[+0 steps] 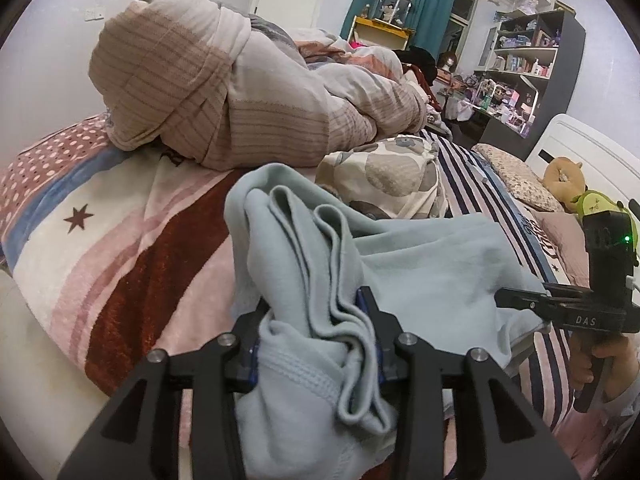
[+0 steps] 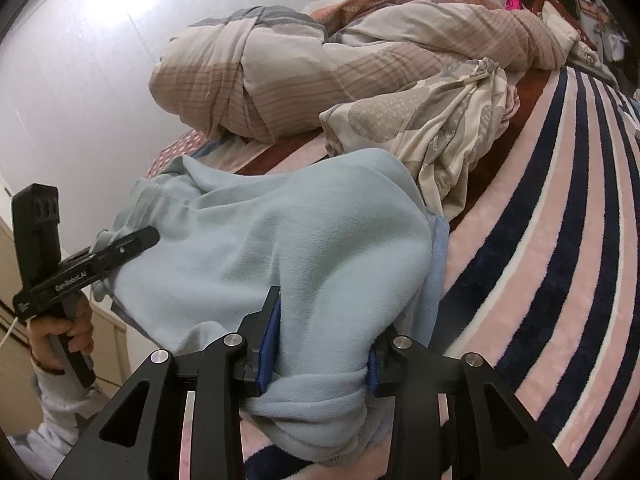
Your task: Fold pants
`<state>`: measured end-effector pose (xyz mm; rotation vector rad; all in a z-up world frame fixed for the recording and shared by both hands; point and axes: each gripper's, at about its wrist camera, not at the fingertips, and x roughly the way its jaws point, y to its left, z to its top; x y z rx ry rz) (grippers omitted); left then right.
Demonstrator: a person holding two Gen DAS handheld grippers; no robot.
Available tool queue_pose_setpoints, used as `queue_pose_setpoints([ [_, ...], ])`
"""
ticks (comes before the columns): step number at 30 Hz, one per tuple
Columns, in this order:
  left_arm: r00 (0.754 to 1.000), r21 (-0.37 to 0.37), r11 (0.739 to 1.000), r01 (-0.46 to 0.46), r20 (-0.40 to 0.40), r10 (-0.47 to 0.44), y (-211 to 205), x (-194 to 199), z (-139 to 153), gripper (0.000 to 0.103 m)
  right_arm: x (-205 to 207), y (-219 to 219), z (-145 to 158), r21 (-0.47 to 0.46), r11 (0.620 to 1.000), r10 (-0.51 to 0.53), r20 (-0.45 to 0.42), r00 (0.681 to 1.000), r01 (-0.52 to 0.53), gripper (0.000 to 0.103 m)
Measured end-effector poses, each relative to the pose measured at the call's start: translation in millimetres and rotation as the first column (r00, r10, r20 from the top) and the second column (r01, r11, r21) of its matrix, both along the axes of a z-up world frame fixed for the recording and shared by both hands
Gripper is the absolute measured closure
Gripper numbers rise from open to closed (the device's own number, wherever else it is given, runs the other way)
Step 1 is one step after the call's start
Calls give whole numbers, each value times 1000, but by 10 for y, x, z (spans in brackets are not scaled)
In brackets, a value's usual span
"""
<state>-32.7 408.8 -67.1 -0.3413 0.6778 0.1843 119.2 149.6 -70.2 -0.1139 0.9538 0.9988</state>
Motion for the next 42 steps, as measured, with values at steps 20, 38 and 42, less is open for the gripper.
queue_pose_setpoints([
  [20,997,139,987,-83,21,80,-503,-442,385,16,-420,-394,399,10,998,54,161,986,-57,25],
  [38,983,237,968,80,144,-116,-2094,-354,846,5,-862,-1775,596,71,995,-82,249,965,66,6],
  [42,968,247,962,113,192,-163,-2432,-302,903,4,-989,-2179,654,90,986,-164,322,932,143,1],
])
